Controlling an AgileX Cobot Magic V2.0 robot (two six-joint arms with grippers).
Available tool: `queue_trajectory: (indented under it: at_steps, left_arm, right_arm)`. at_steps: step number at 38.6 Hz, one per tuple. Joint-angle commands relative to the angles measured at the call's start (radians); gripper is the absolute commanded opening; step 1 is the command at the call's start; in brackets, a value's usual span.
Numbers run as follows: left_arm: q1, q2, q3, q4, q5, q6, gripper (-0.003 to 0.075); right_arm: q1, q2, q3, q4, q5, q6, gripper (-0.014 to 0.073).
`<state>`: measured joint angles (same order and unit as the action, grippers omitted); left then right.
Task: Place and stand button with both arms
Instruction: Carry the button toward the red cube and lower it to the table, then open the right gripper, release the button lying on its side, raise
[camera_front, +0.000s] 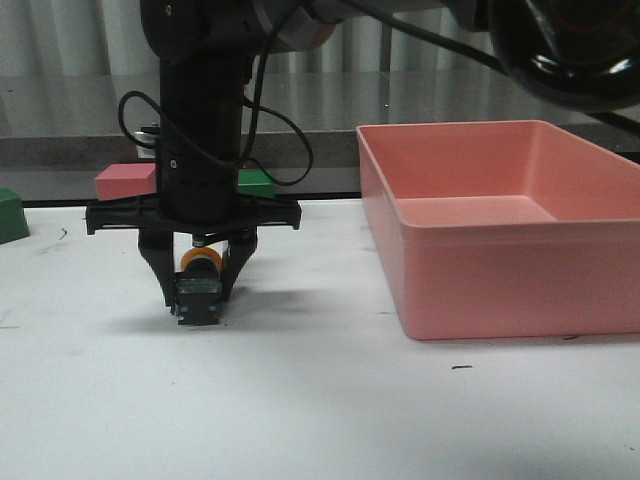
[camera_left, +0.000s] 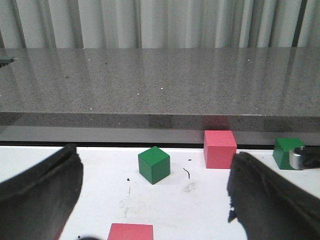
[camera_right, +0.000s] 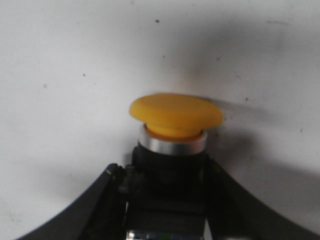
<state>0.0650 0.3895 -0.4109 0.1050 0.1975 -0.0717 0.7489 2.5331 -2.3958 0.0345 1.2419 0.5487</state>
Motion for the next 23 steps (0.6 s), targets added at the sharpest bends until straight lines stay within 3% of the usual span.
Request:
queue_trajectory:
  at_steps: [1,4,13,23]
  left_arm:
    - [-0.005,0.013,-0.038,0.000,-0.080,-0.005,0.0564]
    - [-0.005,0.013,-0.038,0.000,-0.080,-0.005,0.0565]
    - [-0.005,0.013,-0.038,0.000,-0.080,-0.005,0.0564]
    - [-0.005,0.013,-0.038,0.000,-0.080,-0.005,0.0565]
  right_arm:
    - [-0.004,-0.066,-0.033,-0.004,-0.015,-0.001,0.0276]
    - [-0.004,-0.060,-0.033,-0.004,-0.014,-0.001,0.0288]
    - [-0.004,-0.066,-0.033,-0.003,-0.007,-0.002,0.0513]
    - [-0.004,-0.157,-0.149,-0.004,0.100,-0.072,0.0518]
